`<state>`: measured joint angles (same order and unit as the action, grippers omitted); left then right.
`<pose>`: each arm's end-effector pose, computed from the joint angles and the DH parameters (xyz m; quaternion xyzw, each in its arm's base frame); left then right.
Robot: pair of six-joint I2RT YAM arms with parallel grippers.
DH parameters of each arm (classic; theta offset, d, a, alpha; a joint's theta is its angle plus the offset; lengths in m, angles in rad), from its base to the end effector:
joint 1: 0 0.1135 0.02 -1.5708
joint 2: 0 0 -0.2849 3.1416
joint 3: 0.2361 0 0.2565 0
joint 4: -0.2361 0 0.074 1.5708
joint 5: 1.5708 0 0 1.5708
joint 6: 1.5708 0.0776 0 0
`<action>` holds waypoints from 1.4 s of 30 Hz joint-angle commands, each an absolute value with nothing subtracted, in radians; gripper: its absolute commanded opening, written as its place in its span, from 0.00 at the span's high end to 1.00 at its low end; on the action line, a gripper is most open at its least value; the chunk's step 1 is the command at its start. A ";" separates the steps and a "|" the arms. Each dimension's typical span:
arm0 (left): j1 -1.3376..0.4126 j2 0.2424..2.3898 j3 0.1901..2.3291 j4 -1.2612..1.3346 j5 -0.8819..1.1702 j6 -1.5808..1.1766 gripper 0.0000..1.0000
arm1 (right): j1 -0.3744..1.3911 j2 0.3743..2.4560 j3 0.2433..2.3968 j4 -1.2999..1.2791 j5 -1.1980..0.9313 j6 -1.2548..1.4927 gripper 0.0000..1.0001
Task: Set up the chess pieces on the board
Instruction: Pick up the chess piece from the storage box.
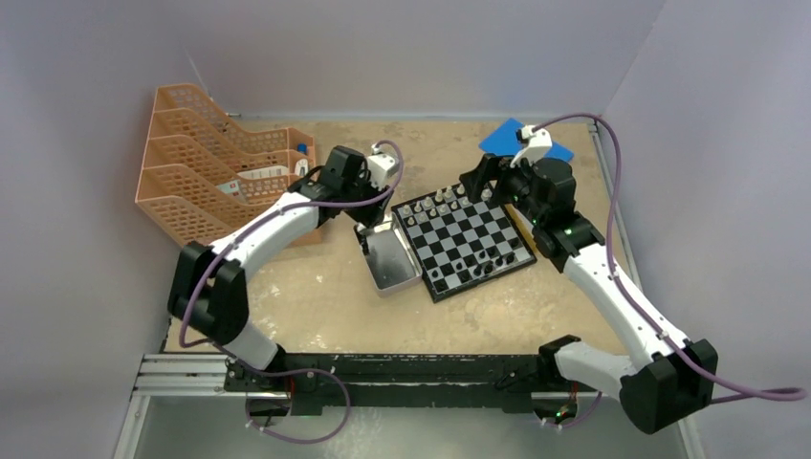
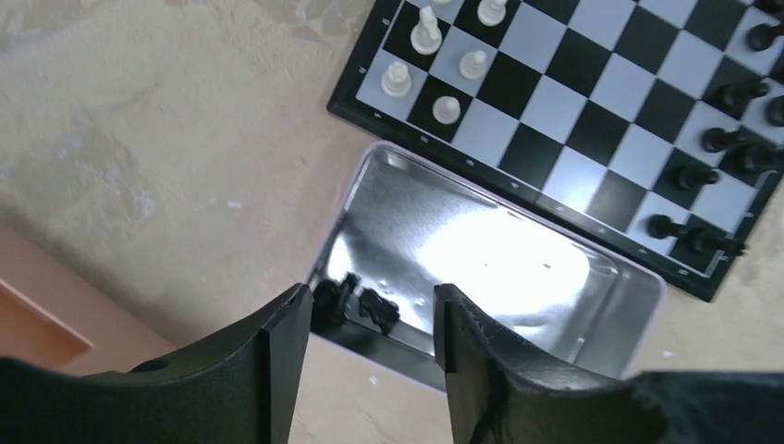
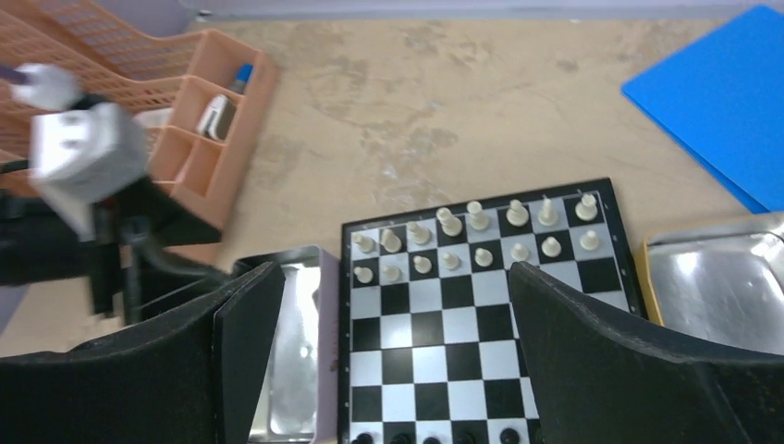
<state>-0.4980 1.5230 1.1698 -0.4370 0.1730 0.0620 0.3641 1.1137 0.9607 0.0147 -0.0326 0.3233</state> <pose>0.3160 -0.1870 0.2612 0.2862 0.8764 -0.1600 0.3528 0.2794 0.1092 0.3695 -0.0261 0.7538 0.2328 0.6139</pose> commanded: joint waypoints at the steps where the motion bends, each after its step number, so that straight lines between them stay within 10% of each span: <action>1: -0.509 1.622 1.303 -0.473 0.141 0.217 0.54 | 0.364 1.055 0.949 0.140 -0.115 0.355 0.05; 13: -0.569 1.774 1.332 -0.547 0.062 0.345 0.73 | 0.367 0.991 0.951 0.110 -0.152 0.333 0.04; 42: -0.580 1.845 1.284 -0.591 0.002 0.431 0.71 | 0.367 0.939 0.930 0.115 -0.110 0.313 0.02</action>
<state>-0.5774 1.8313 1.2827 -0.5713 0.0105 0.4057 0.3645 0.9611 0.9298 0.0662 -0.1226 0.3317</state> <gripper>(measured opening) 0.290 0.973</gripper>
